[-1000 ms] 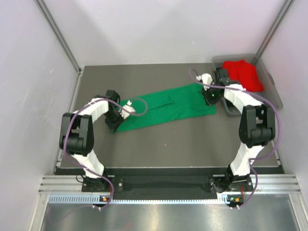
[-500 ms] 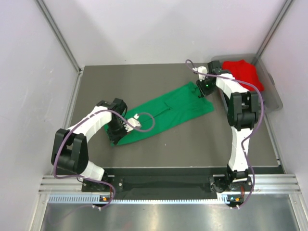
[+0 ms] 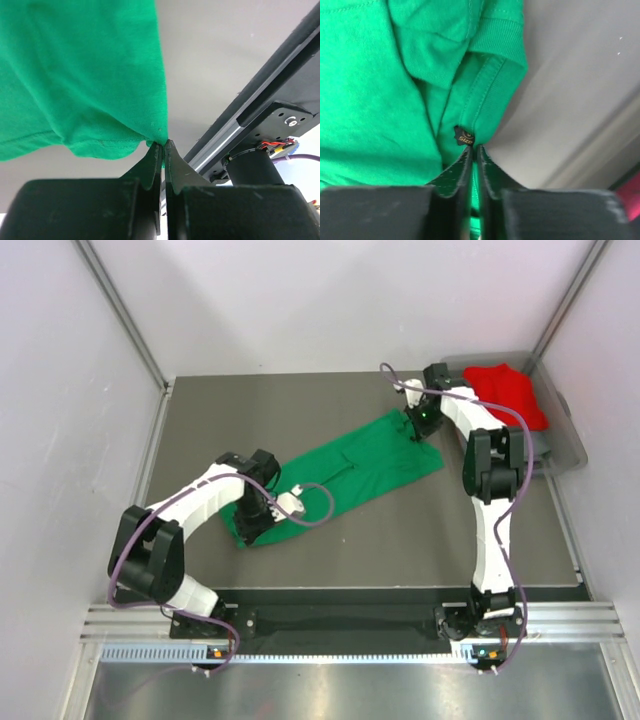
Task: Fold and stack the t-shirts
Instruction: Fold the tshirt
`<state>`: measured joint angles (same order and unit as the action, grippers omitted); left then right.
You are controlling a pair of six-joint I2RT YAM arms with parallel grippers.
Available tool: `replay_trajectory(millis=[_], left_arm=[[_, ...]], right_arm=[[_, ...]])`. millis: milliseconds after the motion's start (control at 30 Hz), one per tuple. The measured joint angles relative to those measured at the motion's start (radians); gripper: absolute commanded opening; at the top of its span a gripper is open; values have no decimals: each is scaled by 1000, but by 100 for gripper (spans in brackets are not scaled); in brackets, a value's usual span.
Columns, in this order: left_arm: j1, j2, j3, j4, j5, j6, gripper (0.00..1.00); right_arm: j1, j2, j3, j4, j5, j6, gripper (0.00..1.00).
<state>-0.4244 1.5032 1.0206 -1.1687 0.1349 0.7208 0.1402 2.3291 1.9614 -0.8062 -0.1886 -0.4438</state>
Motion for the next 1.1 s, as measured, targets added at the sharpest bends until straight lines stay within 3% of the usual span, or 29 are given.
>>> replay_trajectory(millis=[233,367,500,567,600,633,700,733,933,1100], left_arm=[[-106,6,0,-1,-12,-41,1],[-198,36,9,-3,-8,-70,6],[-305,81,34,-3,20,-106,29],[-351,108,63,-11,65,-123,49],[-381,122,86,-19,97,-127,70],[-396,139,118,-33,133,-131,83],[-402,169,189,-53,190,-139,87],[-402,187,234,-65,214,-142,99],[-393,279,430,-75,291,-163,98],[-300,324,494,-39,196,-270,98]], right_arm=[[11,116,208,-77,12,3,0],[37,166,293,-68,58,-1,0],[80,188,321,-9,137,-24,0],[102,206,342,20,174,-37,0],[113,220,361,39,191,-47,0],[124,235,378,65,208,-55,0],[143,261,402,122,239,-71,0],[152,271,410,153,252,-80,0],[187,333,436,367,312,-114,0],[194,364,436,529,335,-116,1]])
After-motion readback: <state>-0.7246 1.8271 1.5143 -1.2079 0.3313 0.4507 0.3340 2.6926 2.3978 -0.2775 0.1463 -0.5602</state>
